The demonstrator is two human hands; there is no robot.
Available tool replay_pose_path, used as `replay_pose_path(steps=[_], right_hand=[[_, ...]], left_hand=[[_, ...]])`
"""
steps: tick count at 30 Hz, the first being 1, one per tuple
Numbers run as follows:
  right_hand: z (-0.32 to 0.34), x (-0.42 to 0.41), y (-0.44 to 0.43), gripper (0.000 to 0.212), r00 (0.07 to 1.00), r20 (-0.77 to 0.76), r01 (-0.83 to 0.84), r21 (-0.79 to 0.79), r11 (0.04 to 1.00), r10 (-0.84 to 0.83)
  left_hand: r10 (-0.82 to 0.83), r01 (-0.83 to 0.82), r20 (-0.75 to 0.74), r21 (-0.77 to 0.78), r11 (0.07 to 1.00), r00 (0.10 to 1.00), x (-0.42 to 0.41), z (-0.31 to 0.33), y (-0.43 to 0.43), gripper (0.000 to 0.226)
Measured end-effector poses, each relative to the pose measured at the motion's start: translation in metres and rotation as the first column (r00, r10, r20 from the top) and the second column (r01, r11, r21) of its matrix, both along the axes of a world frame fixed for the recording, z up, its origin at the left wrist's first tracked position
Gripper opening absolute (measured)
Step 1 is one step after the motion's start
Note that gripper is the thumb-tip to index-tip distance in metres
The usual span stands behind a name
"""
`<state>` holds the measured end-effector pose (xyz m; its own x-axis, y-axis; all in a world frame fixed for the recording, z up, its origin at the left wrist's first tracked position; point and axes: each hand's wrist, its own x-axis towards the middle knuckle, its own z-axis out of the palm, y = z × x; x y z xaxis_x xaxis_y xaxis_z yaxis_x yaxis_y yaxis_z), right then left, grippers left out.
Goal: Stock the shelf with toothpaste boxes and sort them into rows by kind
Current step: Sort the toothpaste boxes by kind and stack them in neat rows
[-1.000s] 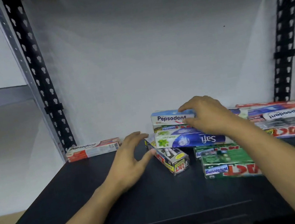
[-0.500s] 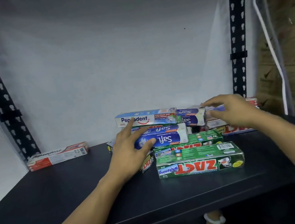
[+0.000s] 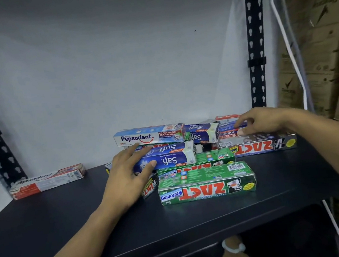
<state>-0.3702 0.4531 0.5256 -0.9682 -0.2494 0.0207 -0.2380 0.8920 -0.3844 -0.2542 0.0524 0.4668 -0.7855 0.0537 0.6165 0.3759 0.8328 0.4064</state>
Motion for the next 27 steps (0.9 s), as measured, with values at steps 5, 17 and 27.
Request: replay_pose_path(steps=[5, 17, 27], right_hand=[[-0.003, 0.003, 0.004, 0.029, 0.998, 0.06, 0.012, -0.115, 0.993, -0.005], [-0.003, 0.008, 0.005, 0.022, 0.965, -0.22, 0.087, -0.244, 0.966, -0.143], [0.051, 0.063, 0.015, 0.02, 0.839, -0.482, 0.122, -0.284, 0.951, -0.252]], left_hand=[[0.01, -0.011, -0.02, -0.017, 1.0, 1.0, -0.001, -0.001, 0.0, 0.047], [0.023, -0.023, -0.026, -0.032, 0.999, 0.999, -0.004, -0.002, -0.004, 0.055], [0.08, -0.109, -0.322, -0.074, 0.991, 0.943, 0.016, 0.008, 0.008, 0.036]])
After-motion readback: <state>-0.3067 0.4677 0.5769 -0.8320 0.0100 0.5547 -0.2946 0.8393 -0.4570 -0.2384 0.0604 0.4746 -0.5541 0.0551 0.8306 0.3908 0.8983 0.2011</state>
